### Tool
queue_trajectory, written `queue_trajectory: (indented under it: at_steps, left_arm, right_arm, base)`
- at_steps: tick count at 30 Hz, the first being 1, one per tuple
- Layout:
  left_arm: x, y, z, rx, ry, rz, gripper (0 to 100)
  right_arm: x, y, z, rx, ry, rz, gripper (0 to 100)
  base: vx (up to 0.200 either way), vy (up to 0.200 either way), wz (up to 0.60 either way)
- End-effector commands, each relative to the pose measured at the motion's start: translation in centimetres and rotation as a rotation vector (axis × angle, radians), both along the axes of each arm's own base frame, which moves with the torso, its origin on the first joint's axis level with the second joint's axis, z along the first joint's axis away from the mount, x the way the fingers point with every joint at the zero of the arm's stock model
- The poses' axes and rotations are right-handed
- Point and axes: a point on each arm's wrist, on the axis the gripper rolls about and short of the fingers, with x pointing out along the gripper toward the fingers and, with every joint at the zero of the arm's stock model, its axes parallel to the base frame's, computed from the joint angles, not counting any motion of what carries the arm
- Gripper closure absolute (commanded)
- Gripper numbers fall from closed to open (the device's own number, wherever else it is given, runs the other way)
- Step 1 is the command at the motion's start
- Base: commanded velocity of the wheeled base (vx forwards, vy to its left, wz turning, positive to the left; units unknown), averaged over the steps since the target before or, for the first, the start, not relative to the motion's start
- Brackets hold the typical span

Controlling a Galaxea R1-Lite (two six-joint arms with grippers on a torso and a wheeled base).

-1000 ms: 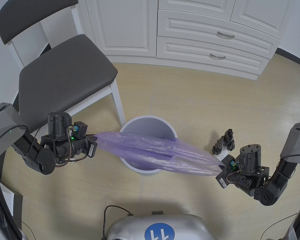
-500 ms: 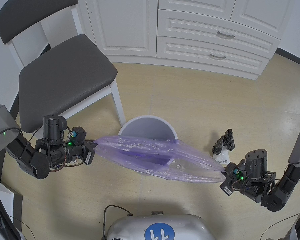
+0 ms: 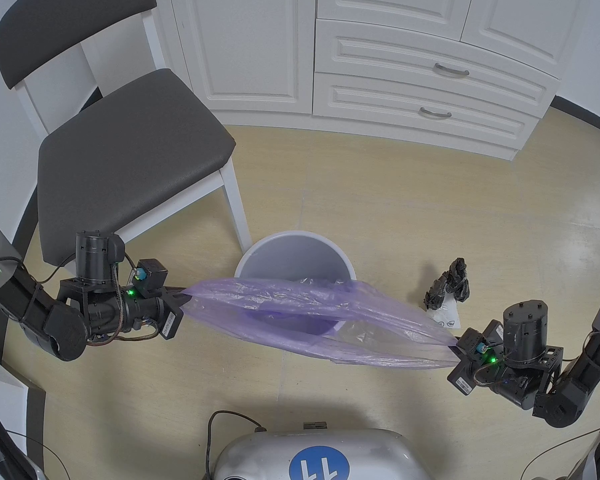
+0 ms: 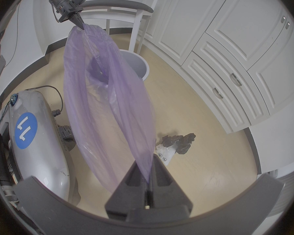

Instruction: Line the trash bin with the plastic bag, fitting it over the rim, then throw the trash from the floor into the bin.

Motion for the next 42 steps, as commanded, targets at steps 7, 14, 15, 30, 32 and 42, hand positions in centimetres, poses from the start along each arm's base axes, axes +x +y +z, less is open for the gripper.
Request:
queue_trajectory:
  at_steps: [7, 14, 15, 30, 32, 42]
  left_arm:
    - [0.1, 0.0, 0.1, 0.000, -0.003, 0.002, 100]
    - [1.9, -0.2, -2.1, 0.007, 0.038, 0.014, 100]
    - [2.0, -0.1, -2.2, 0.008, 0.041, 0.017, 100]
    - [4.2, -0.6, -3.8, 0.005, 0.057, 0.064, 100]
    - [4.9, -1.1, -4.1, -0.004, 0.044, 0.107, 100]
    - [7.8, -3.6, -5.1, -0.130, -0.163, 0.226, 100]
  right_arm:
    - [-0.3, 0.2, 0.0, -0.001, 0.001, 0.013, 100]
    - [1.0, 0.9, -2.2, -0.022, 0.060, 0.008, 100]
    - [1.1, 0.9, -2.3, -0.022, 0.060, 0.008, 100]
    - [3.0, 3.1, -4.3, 0.066, 0.060, -0.013, 100]
    - [3.6, 3.5, -4.9, 0.088, 0.026, -0.014, 100]
    - [5.4, 5.6, -6.3, 0.198, -0.105, -0.007, 100]
  base:
    - [0.000, 0.000, 0.00]
    - [0.000, 0.000, 0.00]
    - [0.000, 0.000, 0.00]
    - [0.000, 0.000, 0.00]
    - [0.000, 0.000, 0.00]
    - [0.000, 0.000, 0.00]
